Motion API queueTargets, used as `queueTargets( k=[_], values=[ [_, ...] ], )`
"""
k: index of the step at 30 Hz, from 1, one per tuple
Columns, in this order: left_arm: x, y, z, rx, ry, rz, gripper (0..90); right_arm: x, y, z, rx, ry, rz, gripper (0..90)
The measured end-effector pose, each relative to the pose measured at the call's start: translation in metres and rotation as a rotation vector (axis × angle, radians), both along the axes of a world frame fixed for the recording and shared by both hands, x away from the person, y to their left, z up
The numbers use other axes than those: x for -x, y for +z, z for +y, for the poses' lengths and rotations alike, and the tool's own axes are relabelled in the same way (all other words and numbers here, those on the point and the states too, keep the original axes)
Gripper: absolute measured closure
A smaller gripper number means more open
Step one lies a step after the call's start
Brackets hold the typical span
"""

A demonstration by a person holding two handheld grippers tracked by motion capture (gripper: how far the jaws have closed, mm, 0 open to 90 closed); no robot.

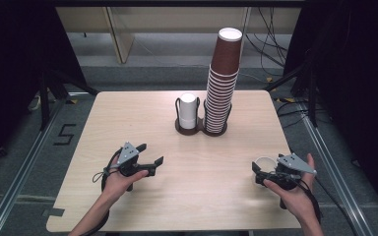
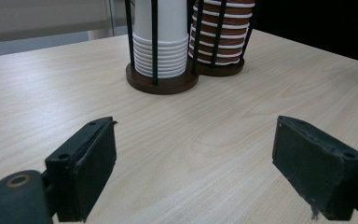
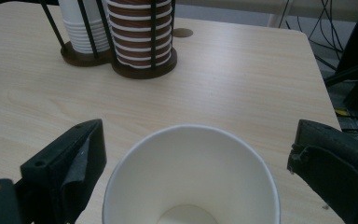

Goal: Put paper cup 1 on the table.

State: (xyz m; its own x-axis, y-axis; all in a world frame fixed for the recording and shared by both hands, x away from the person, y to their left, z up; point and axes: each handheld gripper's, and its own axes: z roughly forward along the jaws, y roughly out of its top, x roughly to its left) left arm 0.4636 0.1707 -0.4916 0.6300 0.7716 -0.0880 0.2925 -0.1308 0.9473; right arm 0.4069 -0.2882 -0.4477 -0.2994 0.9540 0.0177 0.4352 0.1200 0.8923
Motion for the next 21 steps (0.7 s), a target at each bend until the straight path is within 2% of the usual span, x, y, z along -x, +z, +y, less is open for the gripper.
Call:
queueTargets(
  k=[4, 5, 6, 8, 9, 10, 11, 12, 14, 15, 17, 18, 19, 21],
  values=[
    [0.0, 0.0, 0.0, 0.0, 0.001, 0.001, 13.5, -0.002, 0.005, 0.002, 0.005, -0.014, -0.004, 4.3],
    [0.0, 0.0, 0.0, -0.001, 0.001, 0.001, 13.5, -0.002, 0.007, 0.003, -0.013, -0.004, 0.001, 4.3],
    [-0.001, -0.001, 0.0, 0.006, 0.0, -0.002, 13.5, -0.003, 0.008, 0.002, -0.003, 0.002, -0.008, 4.3],
    [-0.001, -0.001, 0.0, 0.009, -0.004, -0.005, 13.5, -0.003, 0.011, 0.003, -0.01, -0.002, 0.005, 4.4],
    [0.0, 0.0, 0.0, -0.003, 0.0, 0.0, 13.5, -0.005, 0.012, 0.002, 0.007, 0.003, -0.014, 4.4],
    [0.0, 0.001, 0.0, 0.0, -0.001, -0.001, 13.5, -0.005, 0.013, 0.004, -0.012, -0.008, -0.003, 4.4],
    [-0.001, 0.002, -0.001, 0.0, -0.001, -0.003, 13.5, -0.006, 0.015, 0.002, 0.0, -0.006, -0.018, 4.5],
    [-0.002, 0.003, -0.001, 0.003, 0.001, -0.003, 13.4, -0.006, 0.017, 0.003, -0.018, -0.002, -0.012, 4.6],
    [-0.003, 0.004, -0.001, 0.007, 0.002, -0.004, 13.4, -0.008, 0.021, 0.002, -0.009, -0.006, -0.012, 4.8],
    [-0.004, 0.004, -0.002, 0.009, 0.001, -0.004, 13.5, -0.009, 0.024, 0.002, -0.02, -0.001, -0.011, 4.8],
    [-0.006, 0.004, -0.003, 0.019, -0.002, -0.01, 13.5, -0.011, 0.028, 0.002, -0.011, -0.011, -0.022, 4.9],
    [-0.006, 0.004, -0.003, 0.019, -0.003, -0.01, 13.4, -0.014, 0.03, 0.001, -0.014, 0.006, -0.032, 5.0],
    [-0.006, 0.004, -0.003, 0.021, -0.002, -0.011, 13.4, -0.014, 0.034, 0.001, -0.019, -0.012, -0.031, 5.2],
    [-0.006, 0.005, -0.002, 0.014, 0.004, -0.005, 13.4, -0.018, 0.04, 0.0, 0.009, -0.01, -0.053, 5.5]
  ],
)
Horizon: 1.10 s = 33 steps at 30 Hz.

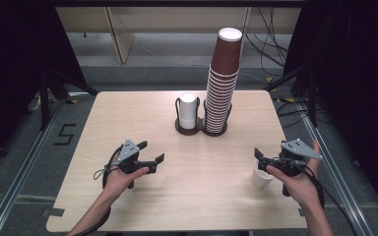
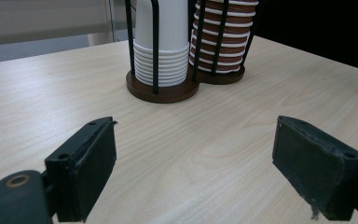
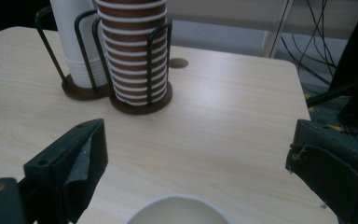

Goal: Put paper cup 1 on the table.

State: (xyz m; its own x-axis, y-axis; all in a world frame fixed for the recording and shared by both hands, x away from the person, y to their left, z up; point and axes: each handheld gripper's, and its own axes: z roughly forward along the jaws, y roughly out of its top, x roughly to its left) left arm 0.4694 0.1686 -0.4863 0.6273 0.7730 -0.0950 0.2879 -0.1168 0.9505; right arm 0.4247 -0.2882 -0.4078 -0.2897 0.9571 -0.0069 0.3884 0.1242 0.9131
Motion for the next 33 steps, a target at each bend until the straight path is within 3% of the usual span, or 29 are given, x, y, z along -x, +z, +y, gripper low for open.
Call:
queueTargets(
  k=[1, 4, 9, 11, 19, 20, 22, 33],
  values=[
    [0.0, 0.0, 0.0, 0.0, 0.0, -0.001, 13.3, -0.001, 0.003, 0.002, -0.032, -0.003, 0.007, 5.6],
    [0.001, 0.0, 0.0, 0.013, -0.009, -0.011, 13.3, -0.005, 0.011, 0.006, 0.0, 0.008, -0.016, 5.6],
    [0.002, 0.003, 0.0, 0.008, -0.014, -0.015, 13.2, -0.015, 0.017, 0.013, 0.012, 0.029, -0.022, 5.8],
    [0.002, 0.003, 0.0, 0.008, -0.015, -0.014, 13.1, -0.018, 0.019, 0.018, -0.008, 0.025, -0.008, 5.9],
    [0.001, 0.007, -0.003, 0.019, -0.023, -0.035, 12.8, -0.035, 0.028, 0.032, 0.003, 0.066, -0.038, 6.0],
    [0.0, 0.007, -0.003, 0.027, -0.028, -0.043, 12.8, -0.037, 0.029, 0.035, -0.016, 0.073, -0.041, 6.1],
    [0.0, 0.009, -0.003, 0.015, -0.023, -0.037, 12.7, -0.041, 0.032, 0.038, 0.004, 0.066, -0.049, 6.3],
    [-0.011, 0.027, -0.015, 0.014, -0.034, -0.074, 12.6, -0.055, 0.04, 0.053, 0.013, 0.104, -0.07, 7.1]
  ],
)
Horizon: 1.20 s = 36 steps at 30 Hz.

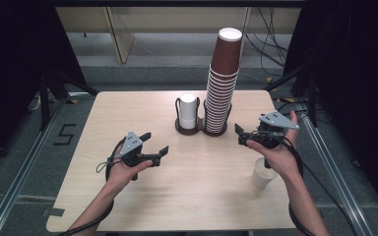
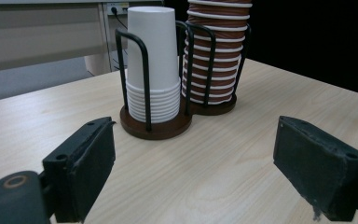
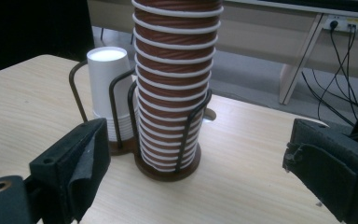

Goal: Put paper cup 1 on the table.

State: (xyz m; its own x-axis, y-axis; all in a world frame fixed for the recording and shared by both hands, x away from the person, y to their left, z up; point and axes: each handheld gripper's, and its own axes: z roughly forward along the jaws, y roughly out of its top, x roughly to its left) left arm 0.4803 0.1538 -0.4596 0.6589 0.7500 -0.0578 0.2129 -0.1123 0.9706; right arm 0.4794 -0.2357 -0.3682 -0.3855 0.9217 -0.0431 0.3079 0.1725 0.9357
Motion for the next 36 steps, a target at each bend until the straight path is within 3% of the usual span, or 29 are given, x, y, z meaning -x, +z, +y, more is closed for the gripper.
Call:
queueTargets(
  k=[7, 18, 28, 36],
  values=[
    [-0.007, 0.021, -0.014, -0.016, -0.036, -0.033, 12.4, -0.005, 0.005, 0.01, -0.011, 0.005, -0.001, 7.6],
    [-0.024, 0.052, -0.038, -0.006, -0.075, -0.079, 12.1, -0.023, 0.01, 0.029, -0.035, 0.029, -0.013, 8.8],
    [-0.031, 0.066, -0.052, -0.011, -0.094, -0.096, 11.7, -0.034, 0.013, 0.035, -0.038, 0.028, -0.003, 10.8],
    [-0.039, 0.071, -0.054, -0.004, -0.095, -0.091, 11.5, -0.04, 0.017, 0.035, -0.042, 0.016, -0.023, 10.8]
  ],
)
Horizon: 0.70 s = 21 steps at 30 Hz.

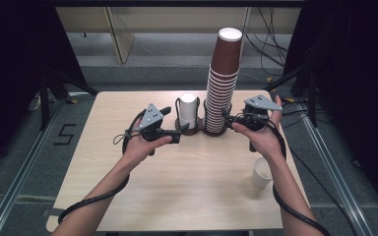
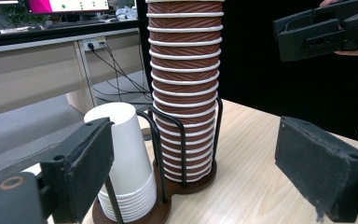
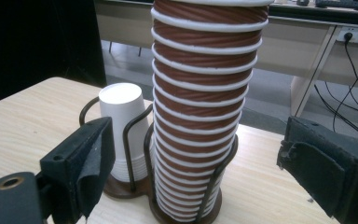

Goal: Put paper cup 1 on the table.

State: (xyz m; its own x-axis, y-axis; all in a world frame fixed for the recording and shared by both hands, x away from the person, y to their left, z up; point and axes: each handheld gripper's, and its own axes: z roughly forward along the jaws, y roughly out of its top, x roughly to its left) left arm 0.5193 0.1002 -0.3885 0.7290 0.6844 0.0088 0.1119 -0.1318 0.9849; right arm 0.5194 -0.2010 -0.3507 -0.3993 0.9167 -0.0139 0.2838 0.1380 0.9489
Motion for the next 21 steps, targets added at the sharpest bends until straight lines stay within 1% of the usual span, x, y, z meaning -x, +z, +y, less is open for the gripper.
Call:
queueTargets(
  k=[1, 2, 3, 4, 5, 6, 7, 9, 11, 12, 13, 14, 15, 16, 17, 18, 19, 20, 21],
  values=[
    [-0.001, 0.001, 0.0, 0.005, 0.0, 0.004, 11.5, -0.001, 0.0, 0.0, -0.002, 0.007, -0.003, 10.8],
    [-0.003, 0.002, -0.001, 0.005, 0.001, 0.005, 11.5, -0.002, 0.001, 0.0, 0.006, 0.003, -0.003, 10.8],
    [-0.005, 0.003, -0.001, 0.003, 0.001, 0.005, 11.5, -0.003, 0.001, 0.002, -0.005, 0.002, 0.005, 10.8],
    [-0.007, 0.004, -0.002, 0.002, 0.0, 0.004, 11.5, -0.004, 0.001, 0.003, 0.0, 0.005, -0.001, 10.8],
    [-0.008, 0.006, -0.003, 0.005, 0.001, 0.004, 11.5, -0.005, 0.002, 0.005, -0.01, 0.002, 0.0, 10.8],
    [-0.009, 0.007, -0.003, 0.003, -0.001, 0.003, 11.5, -0.007, 0.002, 0.005, 0.002, 0.01, -0.013, 10.8],
    [-0.01, 0.008, -0.005, 0.006, 0.0, 0.002, 11.4, -0.008, 0.002, 0.006, -0.005, 0.009, -0.004, 10.9],
    [-0.013, 0.012, -0.007, 0.006, -0.004, -0.002, 11.4, -0.01, 0.003, 0.009, -0.017, 0.012, -0.008, 11.3],
    [-0.016, 0.015, -0.009, 0.008, -0.007, -0.001, 11.4, -0.012, 0.006, 0.01, -0.012, 0.005, -0.01, 11.3],
    [-0.017, 0.017, -0.01, 0.01, -0.008, 0.0, 11.4, -0.013, 0.006, 0.011, -0.023, 0.003, -0.008, 11.6],
    [-0.018, 0.018, -0.011, 0.012, -0.009, -0.001, 11.4, -0.015, 0.007, 0.012, -0.022, 0.0, -0.011, 12.1],
    [-0.02, 0.02, -0.012, 0.011, -0.01, -0.003, 11.4, -0.017, 0.008, 0.011, -0.009, 0.008, -0.016, 12.3],
    [-0.021, 0.022, -0.013, 0.009, -0.011, -0.003, 11.4, -0.019, 0.009, 0.012, -0.015, 0.01, -0.016, 12.8],
    [-0.022, 0.023, -0.014, 0.008, -0.013, -0.005, 11.4, -0.02, 0.011, 0.012, -0.011, 0.011, -0.016, 13.1],
    [-0.023, 0.025, -0.015, 0.007, -0.013, -0.006, 11.4, -0.021, 0.012, 0.013, -0.02, 0.006, -0.018, 13.2],
    [-0.024, 0.026, -0.016, 0.005, -0.014, -0.007, 11.4, -0.022, 0.013, 0.013, -0.014, 0.01, -0.019, 13.2],
    [-0.025, 0.027, -0.017, 0.006, -0.015, -0.007, 11.4, -0.023, 0.013, 0.013, -0.006, 0.01, -0.033, 13.2],
    [-0.027, 0.028, -0.018, 0.01, -0.017, -0.003, 11.4, -0.023, 0.015, 0.014, -0.021, 0.003, -0.018, 13.2],
    [-0.028, 0.029, -0.019, 0.011, -0.018, -0.001, 11.4, -0.025, 0.016, 0.014, -0.011, 0.0, -0.031, 13.2]
  ],
)
